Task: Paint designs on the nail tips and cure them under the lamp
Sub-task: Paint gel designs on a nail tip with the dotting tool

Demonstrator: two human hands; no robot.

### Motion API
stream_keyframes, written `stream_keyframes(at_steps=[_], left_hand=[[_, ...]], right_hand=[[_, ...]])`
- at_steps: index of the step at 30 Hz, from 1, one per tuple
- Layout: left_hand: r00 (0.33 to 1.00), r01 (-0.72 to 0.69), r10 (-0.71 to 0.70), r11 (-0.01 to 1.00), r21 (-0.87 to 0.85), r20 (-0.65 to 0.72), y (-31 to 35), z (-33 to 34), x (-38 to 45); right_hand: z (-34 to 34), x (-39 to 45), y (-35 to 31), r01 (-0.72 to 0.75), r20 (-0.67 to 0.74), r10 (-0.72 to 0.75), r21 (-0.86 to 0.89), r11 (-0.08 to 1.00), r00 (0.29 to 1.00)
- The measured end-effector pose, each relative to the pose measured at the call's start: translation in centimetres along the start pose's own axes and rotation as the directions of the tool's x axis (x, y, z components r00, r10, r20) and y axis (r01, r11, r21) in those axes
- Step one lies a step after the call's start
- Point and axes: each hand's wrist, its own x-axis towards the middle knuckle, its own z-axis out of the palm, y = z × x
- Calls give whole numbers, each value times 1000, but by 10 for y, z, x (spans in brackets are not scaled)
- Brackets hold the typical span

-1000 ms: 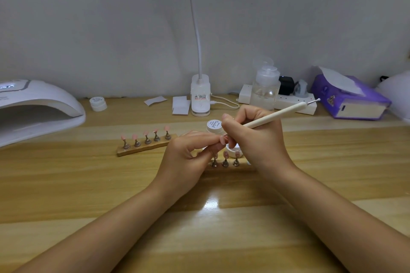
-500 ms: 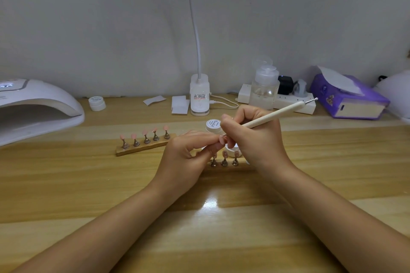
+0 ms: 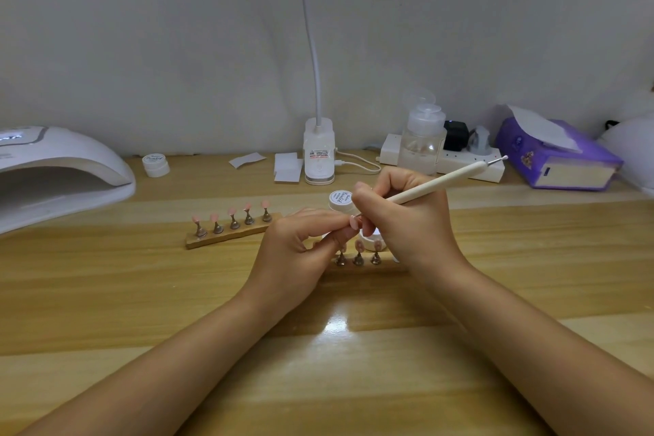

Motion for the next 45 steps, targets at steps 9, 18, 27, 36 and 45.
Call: stream_keyframes(at_steps=[9,18,27,36,45], left_hand=[[1000,21,-21,1000,-1,-2,0,0,0],[1000,20,-20,1000,-2,-5,0,0,0],[1000,24,-24,1000,-6,-4,-1,0,0],[1000,26,-26,1000,-14,-3,-1,0,0],[1000,31,-31,999,-9,0,0,0,0]], right_hand=[[0,0,1,10,5,-10,-15,1000,1000],[1,0,0,6,-1,-6,-23,1000,1000],[1,0,1,7,-3,-7,-43,999,1000],[1,1,2,7,-6,-7,-25,1000,1000],[1,1,3,20,-12,-21,-32,999,1000]])
